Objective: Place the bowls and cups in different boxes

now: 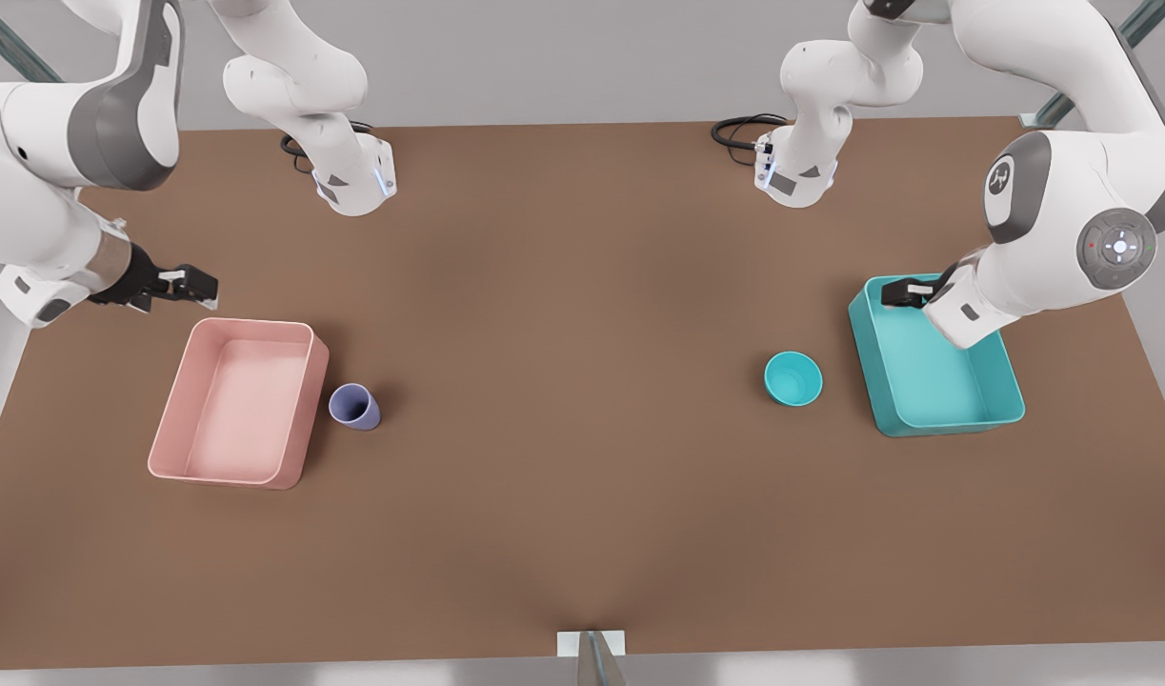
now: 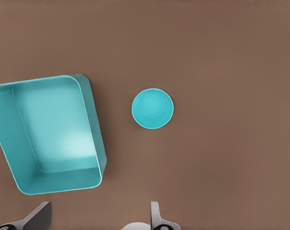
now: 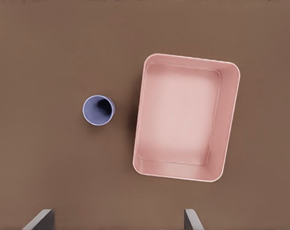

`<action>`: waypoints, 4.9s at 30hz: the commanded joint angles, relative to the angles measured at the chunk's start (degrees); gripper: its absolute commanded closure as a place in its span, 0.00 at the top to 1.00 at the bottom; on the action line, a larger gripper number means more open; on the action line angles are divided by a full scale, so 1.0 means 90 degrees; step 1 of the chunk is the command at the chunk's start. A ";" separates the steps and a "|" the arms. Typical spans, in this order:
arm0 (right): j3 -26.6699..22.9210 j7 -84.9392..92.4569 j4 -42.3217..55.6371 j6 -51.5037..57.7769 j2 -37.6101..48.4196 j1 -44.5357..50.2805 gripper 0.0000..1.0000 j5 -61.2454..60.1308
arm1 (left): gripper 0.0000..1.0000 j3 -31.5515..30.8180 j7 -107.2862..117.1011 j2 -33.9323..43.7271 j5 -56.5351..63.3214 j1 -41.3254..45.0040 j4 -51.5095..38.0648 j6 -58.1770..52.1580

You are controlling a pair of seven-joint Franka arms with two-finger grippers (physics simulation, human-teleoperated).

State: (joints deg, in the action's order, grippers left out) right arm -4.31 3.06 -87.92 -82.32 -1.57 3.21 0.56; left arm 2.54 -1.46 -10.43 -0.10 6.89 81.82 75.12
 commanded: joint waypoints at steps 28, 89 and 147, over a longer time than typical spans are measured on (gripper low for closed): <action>0.0079 -0.0506 -0.1647 -0.4192 -0.2453 0.1264 1.00 -0.0141 | 1.00 0.0000 0.0631 -0.1975 0.0353 0.1373 0.3282 0.5833; -0.1211 0.3772 -0.0202 -0.2835 -0.2413 0.0395 0.21 0.0104 | 1.00 -0.0634 0.1286 -0.0022 0.0304 -0.0785 -0.0410 0.0003; -0.0136 -0.0564 0.0599 0.0544 -0.0490 0.0639 1.00 0.0182 | 1.00 -0.0664 0.1305 -0.0022 0.0255 -0.0903 -0.0439 -0.0368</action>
State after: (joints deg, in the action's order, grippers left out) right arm -5.62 14.26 -82.33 -79.54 -6.19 9.44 1.74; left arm -3.41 10.34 -10.70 2.17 -1.22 77.90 71.86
